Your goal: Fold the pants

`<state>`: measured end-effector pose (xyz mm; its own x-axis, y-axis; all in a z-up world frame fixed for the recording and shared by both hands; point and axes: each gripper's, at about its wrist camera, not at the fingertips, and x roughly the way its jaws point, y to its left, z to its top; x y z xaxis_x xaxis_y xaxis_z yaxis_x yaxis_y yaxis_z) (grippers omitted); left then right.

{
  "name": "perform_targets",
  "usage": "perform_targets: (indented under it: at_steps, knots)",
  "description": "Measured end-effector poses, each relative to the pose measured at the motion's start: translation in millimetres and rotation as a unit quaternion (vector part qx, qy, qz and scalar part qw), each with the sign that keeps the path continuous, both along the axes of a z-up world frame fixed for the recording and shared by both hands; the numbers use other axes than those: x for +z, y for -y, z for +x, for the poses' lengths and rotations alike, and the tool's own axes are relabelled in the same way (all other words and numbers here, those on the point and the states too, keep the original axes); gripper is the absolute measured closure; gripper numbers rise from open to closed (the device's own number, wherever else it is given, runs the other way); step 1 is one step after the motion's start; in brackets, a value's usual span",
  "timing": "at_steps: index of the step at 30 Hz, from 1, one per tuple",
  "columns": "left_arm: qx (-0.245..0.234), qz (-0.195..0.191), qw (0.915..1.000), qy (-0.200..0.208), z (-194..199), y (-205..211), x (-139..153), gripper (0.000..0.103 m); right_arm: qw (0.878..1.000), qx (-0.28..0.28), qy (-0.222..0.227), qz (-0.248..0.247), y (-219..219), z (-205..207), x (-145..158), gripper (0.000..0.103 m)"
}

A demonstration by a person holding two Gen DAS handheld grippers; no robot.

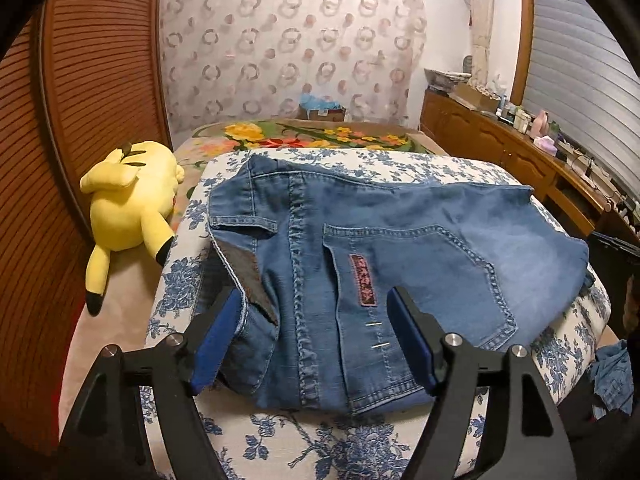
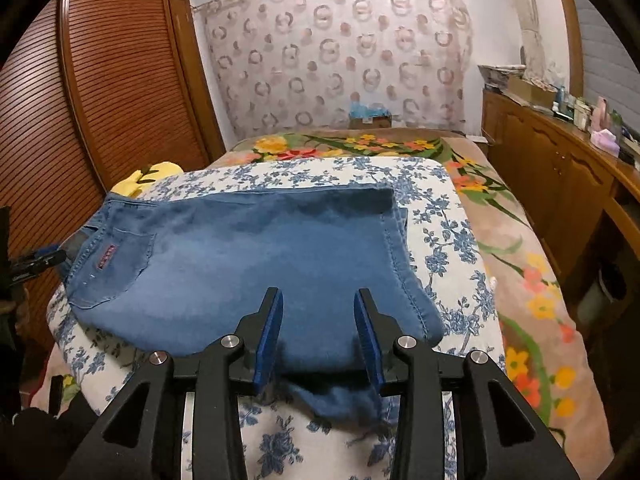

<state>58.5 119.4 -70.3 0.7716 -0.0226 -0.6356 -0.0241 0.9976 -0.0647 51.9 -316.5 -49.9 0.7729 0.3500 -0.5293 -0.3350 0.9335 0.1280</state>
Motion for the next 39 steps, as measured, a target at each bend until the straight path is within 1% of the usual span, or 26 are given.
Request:
perform_targets:
  at_steps: [3,4,7,8,10,13,19,23,26,34,35,38,39]
  knots:
    - [0.003,0.002,0.9999,0.010,-4,1,6,0.027,1.000,-0.017,-0.006,0.004,8,3,-5,0.062]
    - [0.001,0.002,0.9999,0.016,-6,1,9,0.027,1.000,-0.023,-0.007,0.003,10,2,-5,0.060]
    - [-0.013,0.001,0.9997,0.023,-10,4,17,0.027,0.999,-0.043,-0.013,0.003,18,-3,-9,0.056]
    - [-0.017,0.002,0.9996,0.023,-10,7,18,0.025,0.999,-0.047,-0.016,0.004,21,-5,-9,0.055]
    - [-0.025,0.003,0.9995,0.021,-8,13,19,0.025,0.998,-0.055,-0.023,0.011,27,-7,-12,0.054]
    - [-0.042,-0.005,0.9990,0.014,-2,24,13,0.025,0.997,-0.061,-0.034,0.017,32,-7,-17,0.054]
    - [-0.075,-0.029,0.9966,-0.014,20,50,-12,0.025,0.996,-0.058,-0.048,0.041,37,-4,-17,0.054]
    - [-0.086,-0.036,0.9954,-0.020,31,67,-20,0.025,0.995,-0.058,-0.057,0.054,40,3,-21,0.054]
    - [-0.095,-0.031,0.9948,-0.020,34,79,-21,0.025,0.994,-0.058,-0.064,0.064,41,9,-25,0.054]
    - [-0.118,-0.014,0.9929,-0.004,33,102,-13,0.025,0.994,-0.059,-0.064,0.062,35,12,-26,0.054]
    - [-0.120,-0.012,0.9928,-0.003,33,104,-12,0.025,0.995,-0.059,-0.062,0.059,34,12,-26,0.054]
    - [-0.128,-0.008,0.9918,-0.004,34,111,-12,0.036,0.996,-0.059,-0.051,0.051,33,10,-22,0.054]
    - [-0.129,-0.007,0.9916,-0.005,35,112,-12,0.041,0.996,-0.059,-0.049,0.048,33,11,-22,0.054]
